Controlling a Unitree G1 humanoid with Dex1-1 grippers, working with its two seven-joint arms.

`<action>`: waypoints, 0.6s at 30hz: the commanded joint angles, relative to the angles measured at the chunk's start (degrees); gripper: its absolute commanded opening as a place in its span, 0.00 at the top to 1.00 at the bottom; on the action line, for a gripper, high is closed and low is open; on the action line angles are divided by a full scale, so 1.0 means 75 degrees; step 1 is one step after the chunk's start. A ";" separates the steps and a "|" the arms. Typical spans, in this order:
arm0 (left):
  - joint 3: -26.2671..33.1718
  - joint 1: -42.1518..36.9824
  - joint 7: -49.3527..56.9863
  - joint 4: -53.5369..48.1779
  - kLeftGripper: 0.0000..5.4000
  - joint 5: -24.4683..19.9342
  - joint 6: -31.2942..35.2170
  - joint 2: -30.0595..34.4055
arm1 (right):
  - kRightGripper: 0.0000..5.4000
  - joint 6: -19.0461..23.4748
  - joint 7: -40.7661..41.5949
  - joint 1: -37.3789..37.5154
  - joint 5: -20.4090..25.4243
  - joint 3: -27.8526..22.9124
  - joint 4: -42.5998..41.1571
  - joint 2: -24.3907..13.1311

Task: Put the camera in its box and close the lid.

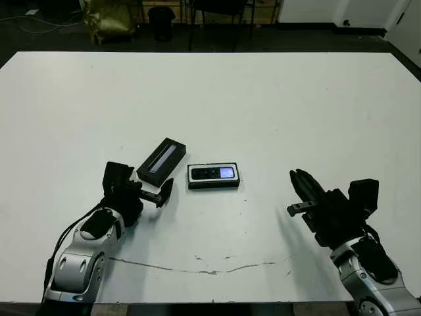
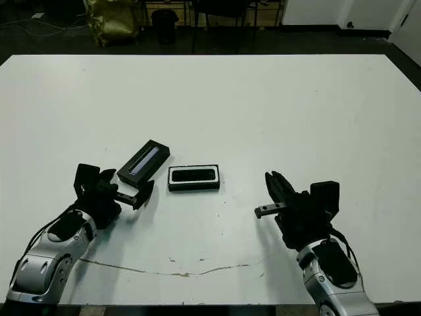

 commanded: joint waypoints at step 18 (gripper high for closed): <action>-0.0044 0.0021 -0.0215 0.0211 0.21 -0.0061 0.0311 0.0063 | 1.00 0.0383 -0.0112 0.0089 0.0130 -0.0071 -0.0089 -0.0028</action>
